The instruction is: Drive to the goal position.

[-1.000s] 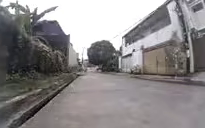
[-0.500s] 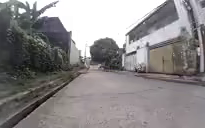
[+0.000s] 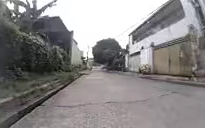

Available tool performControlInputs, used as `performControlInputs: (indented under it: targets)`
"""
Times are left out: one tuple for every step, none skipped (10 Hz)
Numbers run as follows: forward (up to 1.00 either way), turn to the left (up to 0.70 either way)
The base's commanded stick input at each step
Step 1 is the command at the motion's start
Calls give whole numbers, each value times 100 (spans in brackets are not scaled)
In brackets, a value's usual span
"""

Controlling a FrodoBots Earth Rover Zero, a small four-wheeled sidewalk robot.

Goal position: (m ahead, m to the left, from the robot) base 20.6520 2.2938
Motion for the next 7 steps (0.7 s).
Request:
performControlInputs:
  targets:
    - [100, 0]
    - [100, 0]
    - [100, 0]
    - [100, 0]
    - [100, 0]
    - [100, 0]
    - [100, 0]
